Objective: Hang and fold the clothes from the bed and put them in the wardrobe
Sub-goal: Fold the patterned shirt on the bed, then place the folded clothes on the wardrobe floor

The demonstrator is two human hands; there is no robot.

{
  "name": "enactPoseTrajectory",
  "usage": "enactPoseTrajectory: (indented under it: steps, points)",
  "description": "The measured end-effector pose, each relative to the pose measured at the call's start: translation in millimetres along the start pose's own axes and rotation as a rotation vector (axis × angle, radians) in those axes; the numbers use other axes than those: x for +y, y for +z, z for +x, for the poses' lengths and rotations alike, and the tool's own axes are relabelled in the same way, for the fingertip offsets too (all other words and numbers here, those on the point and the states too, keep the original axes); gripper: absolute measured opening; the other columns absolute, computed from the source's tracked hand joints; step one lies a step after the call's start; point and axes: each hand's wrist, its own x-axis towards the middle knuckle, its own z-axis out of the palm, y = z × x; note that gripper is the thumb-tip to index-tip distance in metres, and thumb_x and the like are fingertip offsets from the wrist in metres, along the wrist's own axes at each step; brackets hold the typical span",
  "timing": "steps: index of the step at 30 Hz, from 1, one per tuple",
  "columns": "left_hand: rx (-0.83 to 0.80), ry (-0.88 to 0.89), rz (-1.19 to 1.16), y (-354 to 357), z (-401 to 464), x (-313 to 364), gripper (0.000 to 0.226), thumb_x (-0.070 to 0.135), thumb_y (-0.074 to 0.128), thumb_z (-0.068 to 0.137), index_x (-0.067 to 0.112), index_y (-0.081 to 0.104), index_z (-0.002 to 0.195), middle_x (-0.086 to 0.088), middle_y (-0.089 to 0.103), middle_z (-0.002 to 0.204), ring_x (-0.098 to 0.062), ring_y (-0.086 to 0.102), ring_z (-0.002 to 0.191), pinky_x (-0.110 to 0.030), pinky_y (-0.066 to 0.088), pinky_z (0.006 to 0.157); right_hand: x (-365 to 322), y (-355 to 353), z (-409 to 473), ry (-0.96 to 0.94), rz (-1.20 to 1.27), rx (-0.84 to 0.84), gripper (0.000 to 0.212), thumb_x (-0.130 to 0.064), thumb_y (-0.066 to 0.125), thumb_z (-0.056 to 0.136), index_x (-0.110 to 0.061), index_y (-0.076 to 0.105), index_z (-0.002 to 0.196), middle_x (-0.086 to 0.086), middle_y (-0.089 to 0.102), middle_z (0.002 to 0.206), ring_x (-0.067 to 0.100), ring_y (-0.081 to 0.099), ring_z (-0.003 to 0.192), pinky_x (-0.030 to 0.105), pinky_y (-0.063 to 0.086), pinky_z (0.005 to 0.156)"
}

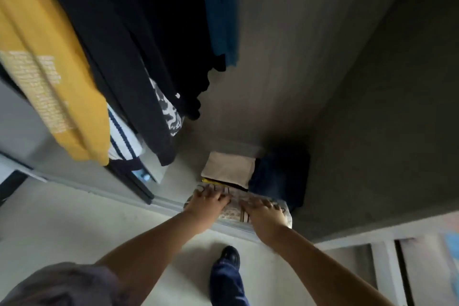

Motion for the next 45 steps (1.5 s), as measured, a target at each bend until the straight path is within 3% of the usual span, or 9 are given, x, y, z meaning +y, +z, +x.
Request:
enactPoseTrajectory:
  steps: [7, 10, 14, 21, 26, 29, 35, 38, 45]
  points:
    - [0.039, -0.005, 0.066, 37, 149, -76, 0.067, 0.014, 0.052, 0.090, 0.020, 0.022, 0.150, -0.025, 0.032, 0.147, -0.043, 0.034, 0.133, -0.055, 0.036, 0.103, 28, 6, 169, 0.025, -0.015, 0.024, 0.067, -0.022, 0.051, 0.095, -0.032, 0.016, 0.152, 0.005, 0.022, 0.158, 0.029, 0.027, 0.142, 0.045, 0.025, 0.114]
    - [0.081, 0.032, 0.141, 62, 229, -105, 0.064, 0.022, 0.077, 0.069, 0.026, 0.057, 0.129, -0.016, 0.062, 0.121, -0.037, 0.061, 0.105, -0.048, 0.055, 0.075, 51, 25, 260, 0.074, 0.007, 0.077, 0.063, -0.022, 0.044, 0.098, -0.032, 0.013, 0.152, 0.007, 0.018, 0.158, 0.032, 0.023, 0.142, 0.048, 0.022, 0.114]
    - [0.283, 0.022, 0.042, 135, 337, -133, 0.070, 0.003, 0.050, 0.088, 0.025, 0.026, 0.150, -0.020, 0.025, 0.154, -0.046, 0.029, 0.137, -0.063, 0.038, 0.098, 79, 72, 371, 0.173, -0.008, 0.214, 0.064, -0.013, 0.031, 0.101, -0.037, 0.002, 0.152, 0.007, 0.002, 0.161, 0.040, 0.000, 0.146, 0.063, 0.009, 0.112]
    - [0.288, 0.179, 0.105, 287, 439, -121, 0.054, 0.021, 0.060, 0.077, 0.026, 0.058, 0.131, -0.017, 0.055, 0.135, -0.044, 0.055, 0.117, -0.067, 0.049, 0.078, 106, 224, 474, 0.356, 0.151, 0.132, 0.084, -0.011, 0.043, 0.095, -0.042, -0.015, 0.148, 0.015, -0.025, 0.156, 0.046, -0.020, 0.141, 0.063, 0.008, 0.114]
    - [0.077, 0.174, -0.062, 345, 448, -114, 0.111, 0.005, 0.068, 0.070, 0.038, -0.001, 0.150, -0.011, -0.015, 0.158, -0.044, -0.011, 0.142, -0.074, 0.010, 0.104, 113, 263, 492, 0.325, 0.179, -0.003, 0.101, -0.023, 0.054, 0.084, -0.042, -0.025, 0.144, 0.017, -0.046, 0.143, 0.050, -0.033, 0.134, 0.063, -0.008, 0.110]
    - [-0.136, 0.140, -0.102, 320, 439, -111, 0.103, 0.012, 0.056, 0.083, 0.040, -0.021, 0.146, -0.005, -0.040, 0.149, -0.035, -0.034, 0.137, -0.068, -0.012, 0.107, 126, 228, 488, 0.282, 0.285, -0.268, 0.093, -0.030, 0.052, 0.088, -0.042, -0.019, 0.147, 0.014, -0.037, 0.150, 0.047, -0.024, 0.139, 0.060, -0.005, 0.112]
    - [-0.173, -0.038, -0.263, 178, 388, -80, 0.059, 0.017, 0.040, 0.096, 0.023, 0.018, 0.150, -0.013, 0.020, 0.155, -0.028, 0.012, 0.145, -0.057, 0.003, 0.116, 109, 109, 413, 0.330, 0.499, -0.079, 0.044, -0.019, 0.038, 0.098, -0.014, 0.043, 0.141, 0.014, 0.052, 0.138, 0.029, 0.052, 0.123, 0.033, 0.044, 0.089]
    - [-0.090, 0.018, -0.284, 95, 355, -80, 0.045, 0.022, 0.039, 0.097, 0.021, 0.037, 0.142, -0.009, 0.037, 0.145, -0.026, 0.027, 0.138, -0.048, 0.016, 0.115, 97, 42, 358, 0.419, 0.532, -0.001, 0.034, -0.022, 0.044, 0.096, -0.013, 0.055, 0.126, 0.012, 0.062, 0.122, 0.030, 0.060, 0.109, 0.030, 0.041, 0.070]
    - [0.079, 0.048, -0.422, -98, 259, -110, 0.030, 0.022, 0.041, 0.095, 0.014, 0.060, 0.116, -0.012, 0.063, 0.119, -0.031, 0.059, 0.112, -0.038, 0.049, 0.091, 71, -108, 217, 0.479, 0.437, 0.167, 0.036, -0.033, 0.043, 0.094, -0.019, 0.055, 0.125, 0.009, 0.062, 0.123, 0.028, 0.059, 0.110, 0.031, 0.046, 0.074]
